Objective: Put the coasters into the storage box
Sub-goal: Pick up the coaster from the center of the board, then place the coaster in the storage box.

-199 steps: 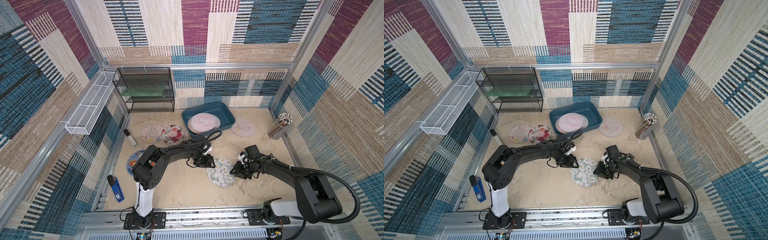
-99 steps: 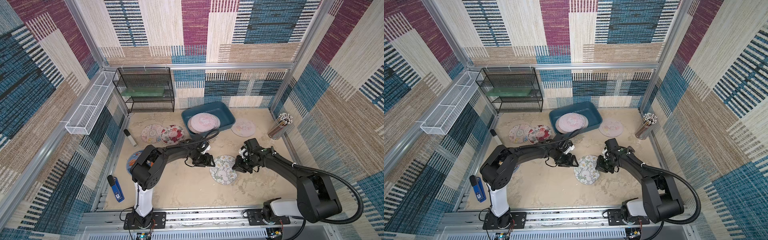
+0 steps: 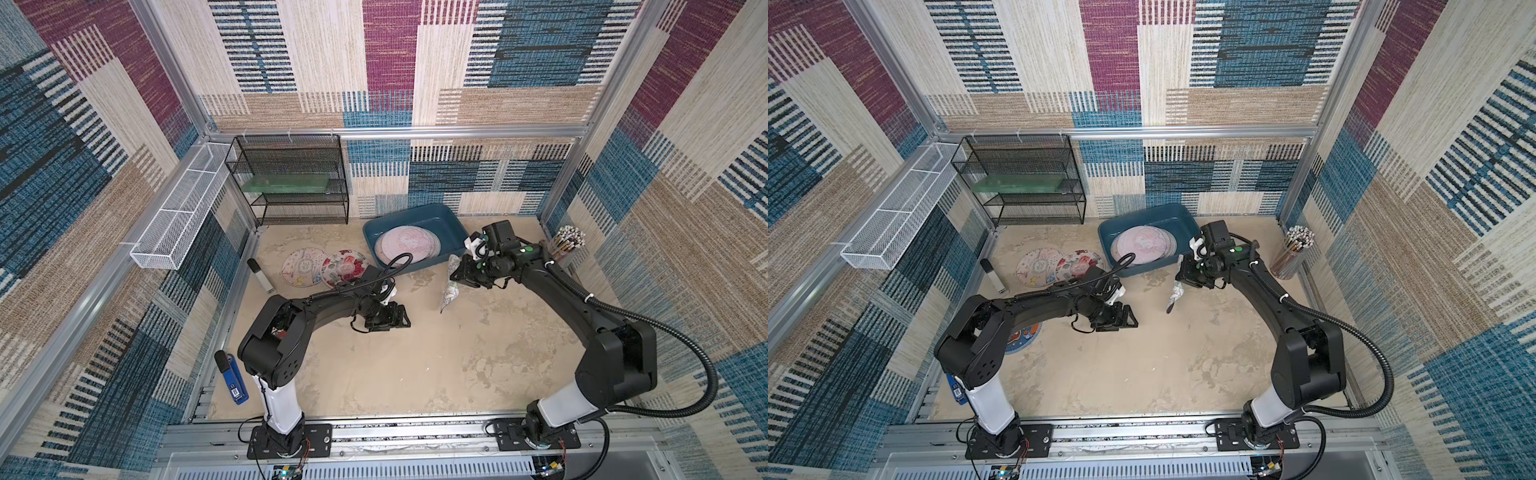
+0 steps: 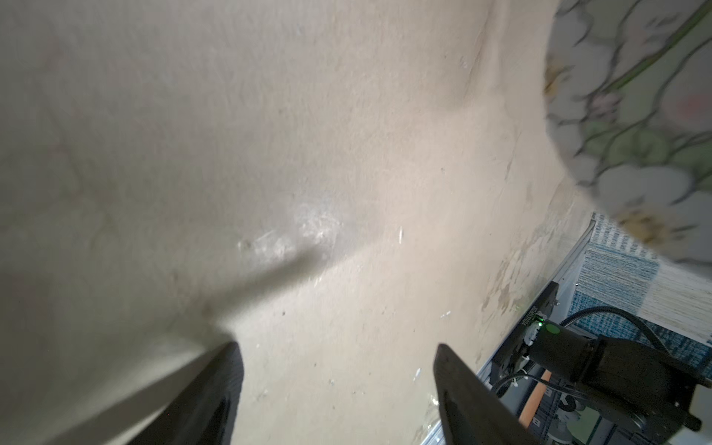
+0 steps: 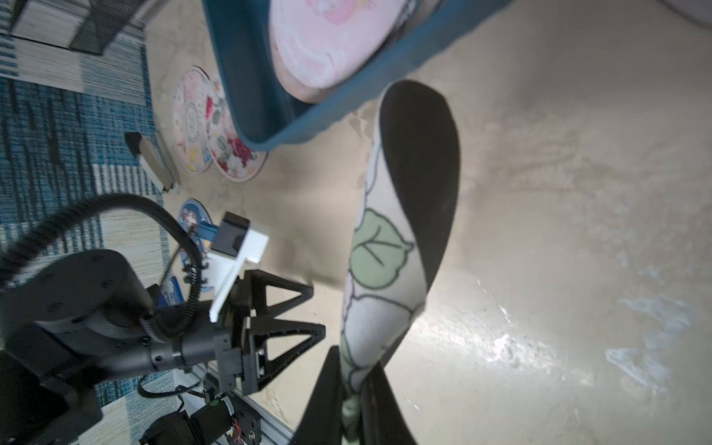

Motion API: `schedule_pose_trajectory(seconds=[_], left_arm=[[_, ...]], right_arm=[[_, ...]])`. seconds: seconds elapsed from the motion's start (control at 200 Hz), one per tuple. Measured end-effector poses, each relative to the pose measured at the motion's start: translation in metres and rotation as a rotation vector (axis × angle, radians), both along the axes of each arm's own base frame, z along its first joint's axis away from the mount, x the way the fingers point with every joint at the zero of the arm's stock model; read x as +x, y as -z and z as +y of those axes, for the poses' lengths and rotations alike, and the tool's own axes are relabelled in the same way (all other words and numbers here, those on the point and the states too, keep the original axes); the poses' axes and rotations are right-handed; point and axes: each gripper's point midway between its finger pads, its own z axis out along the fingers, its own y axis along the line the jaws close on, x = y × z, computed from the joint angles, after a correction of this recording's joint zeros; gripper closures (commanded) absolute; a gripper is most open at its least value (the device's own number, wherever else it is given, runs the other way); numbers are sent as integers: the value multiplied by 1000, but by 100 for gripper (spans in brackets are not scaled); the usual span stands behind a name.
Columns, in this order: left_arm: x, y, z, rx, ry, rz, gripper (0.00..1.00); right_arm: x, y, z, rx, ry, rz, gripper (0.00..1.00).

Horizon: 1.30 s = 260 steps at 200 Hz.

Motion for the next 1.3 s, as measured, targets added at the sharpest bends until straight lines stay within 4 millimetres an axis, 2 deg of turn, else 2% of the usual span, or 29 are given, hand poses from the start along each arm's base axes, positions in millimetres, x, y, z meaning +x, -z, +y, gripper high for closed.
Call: schedule_pose_trajectory(seconds=[0.13, 0.315, 0.486, 0.651, 0.781, 0.876, 0.946, 1.027, 1.302], left_arm=[[0, -2, 6, 5, -12, -8, 23], [1, -4, 15, 16, -33, -13, 22], [2, -10, 23, 19, -49, -20, 22], [0, -12, 35, 37, -65, -19, 22], [-1, -16, 43, 46, -78, -26, 22], [-1, -17, 46, 49, -84, -30, 22], [-1, -17, 50, 55, -91, -27, 22], [0, -18, 53, 63, -100, -33, 22], [-4, -13, 57, 72, -104, -23, 21]], right_arm=[[25, -27, 14, 36, -36, -74, 87], [63, -45, 41, 117, -85, -143, 87], [110, -57, 86, 195, -149, -236, 87], [152, -54, 129, 272, -197, -307, 87], [180, -28, 147, 298, -202, -318, 86], [198, 6, 142, 293, -173, -281, 87], [209, 37, 129, 274, -139, -234, 87], [214, 61, 113, 246, -100, -189, 86], [229, 82, 68, 203, -12, -151, 86]])
